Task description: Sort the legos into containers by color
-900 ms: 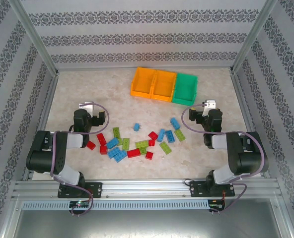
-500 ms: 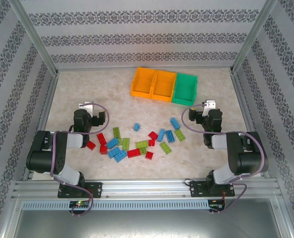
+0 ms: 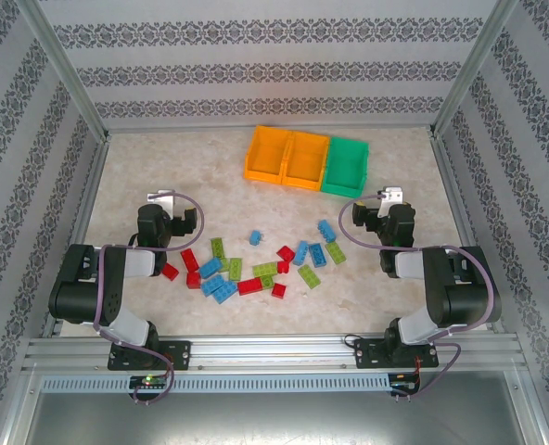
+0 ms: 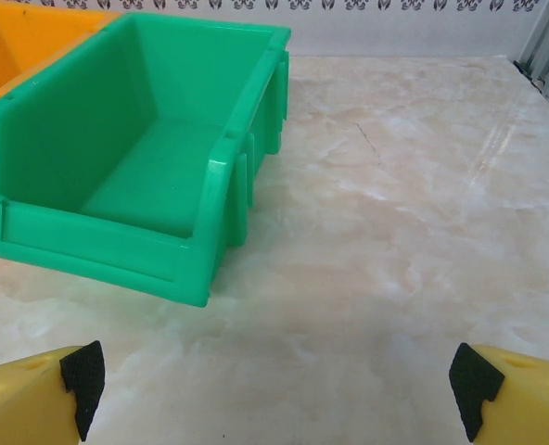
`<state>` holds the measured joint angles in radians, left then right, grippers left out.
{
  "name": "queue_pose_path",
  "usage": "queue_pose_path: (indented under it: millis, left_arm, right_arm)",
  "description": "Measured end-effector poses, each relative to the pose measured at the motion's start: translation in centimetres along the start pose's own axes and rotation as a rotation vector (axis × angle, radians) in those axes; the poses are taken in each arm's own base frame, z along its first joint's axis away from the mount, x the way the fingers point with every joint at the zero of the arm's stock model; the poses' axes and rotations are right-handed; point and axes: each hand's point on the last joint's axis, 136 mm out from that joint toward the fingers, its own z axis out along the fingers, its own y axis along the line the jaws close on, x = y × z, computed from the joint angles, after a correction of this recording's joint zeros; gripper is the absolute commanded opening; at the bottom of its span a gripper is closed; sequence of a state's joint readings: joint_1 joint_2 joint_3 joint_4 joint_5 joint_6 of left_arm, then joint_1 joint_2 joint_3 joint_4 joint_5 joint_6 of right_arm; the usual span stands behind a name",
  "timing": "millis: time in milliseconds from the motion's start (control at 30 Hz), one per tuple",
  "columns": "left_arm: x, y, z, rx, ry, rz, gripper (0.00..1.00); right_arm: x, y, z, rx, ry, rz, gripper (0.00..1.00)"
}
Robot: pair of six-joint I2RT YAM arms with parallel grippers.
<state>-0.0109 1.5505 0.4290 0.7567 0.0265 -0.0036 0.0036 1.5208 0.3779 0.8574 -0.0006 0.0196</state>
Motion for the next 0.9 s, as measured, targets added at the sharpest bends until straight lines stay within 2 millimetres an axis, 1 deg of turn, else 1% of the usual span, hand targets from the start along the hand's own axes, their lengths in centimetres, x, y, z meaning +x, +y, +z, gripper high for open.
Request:
queue_pose_path:
  millis: [100, 133, 167, 200, 233, 267, 333, 367, 400, 433, 500, 567, 633, 667, 733, 800, 833, 900]
  left_arm:
    - [0.1, 0.0, 0.0, -0.001, 0.046, -0.002, 0.98]
    - [-0.3, 0.1, 0.0, -0.005, 0.075, -0.013, 0.91]
    - [-1.5, 0.1, 0.0, -0.008, 0.091, -0.025, 0.85]
    - [-3.2, 0.1, -0.1, -0.01, 0.081, -0.043, 0.83]
    - [-5.3, 0.2, -0.6, -0.011, 0.059, -0.062, 0.82]
    - [-7.4, 0.2, -1.3, -0.013, 0.03, -0.088, 0.83]
    - [-10.8, 0.5, -3.3, -0.021, -0.023, -0.143, 0.92]
    - [-11.9, 0.6, -4.3, -0.024, -0.04, -0.17, 0.92]
    - [-12.5, 0.7, -5.0, -0.025, -0.048, -0.191, 0.92]
    - [-12.8, 0.7, -5.7, -0.024, -0.046, -0.21, 0.92]
    - [-11.8, 0.6, -6.3, -0.023, 0.0, -0.241, 0.92]
    - [-9.8, 0.3, -6.5, -0.021, 0.082, -0.268, 0.93]
    - [-7.9, -0.3, -6.6, -0.01, 0.162, -0.291, 0.96]
    - [-7.0, -0.7, -6.8, 0.0, 0.195, -0.302, 0.97]
    - [-6.0, -1.4, -6.9, 0.02, 0.233, -0.315, 0.97]
    - [-5.1, -2.1, -7.0, 0.042, 0.26, -0.322, 0.98]
    - [-4.8, -2.4, -7.1, 0.052, 0.271, -0.324, 1.0]
    - [-4.4, -2.9, -7.1, 0.068, 0.288, -0.332, 1.0]
  right_arm:
    - [-0.1, 0.1, -0.1, 0.007, 0.023, -0.003, 0.96]
    - [-0.4, 0.3, -0.3, 0.008, 0.041, -0.005, 0.95]
    - [-1.2, 0.6, -0.5, 0.002, 0.056, 0.0, 0.93]
    - [-2.1, 1.0, -0.6, -0.007, 0.06, 0.004, 0.93]
    - [-3.7, 1.5, -0.9, -0.021, 0.054, 0.013, 0.93]
    - [-5.5, 2.1, -1.3, -0.035, 0.042, 0.024, 0.92]
    - [-8.2, 3.4, -2.2, -0.066, 0.032, 0.05, 0.91]
    - [-9.2, 4.3, -2.7, -0.087, 0.035, 0.058, 0.9]
    - [-9.8, 5.2, -3.1, -0.11, 0.04, 0.064, 0.9]
    - [-10.0, 6.4, -3.4, -0.137, 0.057, 0.065, 0.9]
    - [-9.4, 8.7, -3.8, -0.187, 0.114, 0.054, 0.9]
    - [-7.7, 11.2, -3.9, -0.23, 0.213, 0.022, 0.9]
    - [-5.8, 13.1, -3.7, -0.254, 0.319, -0.013, 0.9]
    - [-4.9, 14.0, -3.4, -0.261, 0.373, -0.033, 0.89]
    - [-3.1, 15.3, -3.1, -0.267, 0.464, -0.07, 0.89]
    - [-1.4, 15.9, -2.8, -0.257, 0.545, -0.104, 0.88]
    - [-0.5, 15.9, -2.6, -0.243, 0.588, -0.12, 0.87]
    - [1.1, 15.5, -2.3, -0.208, 0.653, -0.146, 0.86]
